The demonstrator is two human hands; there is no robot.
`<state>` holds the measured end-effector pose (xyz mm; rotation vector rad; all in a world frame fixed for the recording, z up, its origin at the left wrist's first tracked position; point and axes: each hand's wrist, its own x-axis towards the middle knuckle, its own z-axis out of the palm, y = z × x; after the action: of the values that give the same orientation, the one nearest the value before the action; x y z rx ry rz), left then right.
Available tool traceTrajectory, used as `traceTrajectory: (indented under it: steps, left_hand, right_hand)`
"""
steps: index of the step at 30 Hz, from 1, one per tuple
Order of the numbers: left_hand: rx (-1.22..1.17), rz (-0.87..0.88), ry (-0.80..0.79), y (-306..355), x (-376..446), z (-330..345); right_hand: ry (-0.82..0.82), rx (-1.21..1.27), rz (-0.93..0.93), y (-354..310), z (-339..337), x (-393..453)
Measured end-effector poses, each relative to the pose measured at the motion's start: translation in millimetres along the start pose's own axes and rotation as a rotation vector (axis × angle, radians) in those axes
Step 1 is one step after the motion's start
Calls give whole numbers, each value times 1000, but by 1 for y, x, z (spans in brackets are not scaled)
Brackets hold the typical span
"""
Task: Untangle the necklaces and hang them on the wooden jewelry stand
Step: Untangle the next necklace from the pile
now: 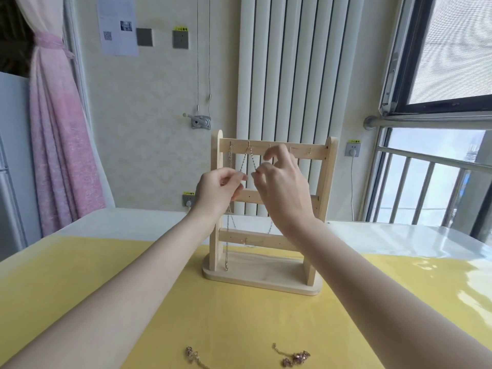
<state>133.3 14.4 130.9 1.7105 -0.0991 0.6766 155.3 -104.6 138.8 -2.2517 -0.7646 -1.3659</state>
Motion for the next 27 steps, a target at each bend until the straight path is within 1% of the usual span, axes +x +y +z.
traceTrajectory:
  steps: [2,4,7,9,12,14,16,18,20,22,23,24,25,27]
  left_hand:
    - [28,27,-18,-2,-1,-3]
    - [98,49,-42,-8,-2,-5]
    - [180,55,-68,-14,-4,-7]
    - [230,75,-43,-13,-6,-10]
    - [383,173,33,-10,-22,-18]
    - [473,226,21,-13,-40,-24]
    - [528,189,-80,-17,-61,-28]
    - [534,122,-210,-21,-79,-30]
    - [542,72,-373,-24,-101,-30]
    - [589,28,-589,-31,-129,-31]
    - [616,7,-695,-34,-141,-32]
    - [645,-12,-785,-37,-153,-32]
    - [681,-15,-840,-38,-161,-33]
    - [754,4,-859,-39,-170,-35]
  right_hand:
    - [14,-28,-8,1,2,-9]
    - [-36,-8,93,2,6,-16]
    - [-158,23,238,2,9,-20]
    - [-188,58,282,0,9,-19]
    - [-240,78,335,-1,3,-21]
    - [-235,43,345,-1,-5,-27]
    - [-252,8,337,-1,-13,-37]
    - [-342,35,323,-3,-18,-48]
    - [-524,149,307,-5,-27,-68]
    - [-745,288,266,-12,-41,-103]
    - [-824,337,233,-15,-46,-121]
    - [-872,366,208,-19,-52,-141]
    - [-887,385,198,-23,-57,-156]
    - [-873,439,226,-28,-65,-178]
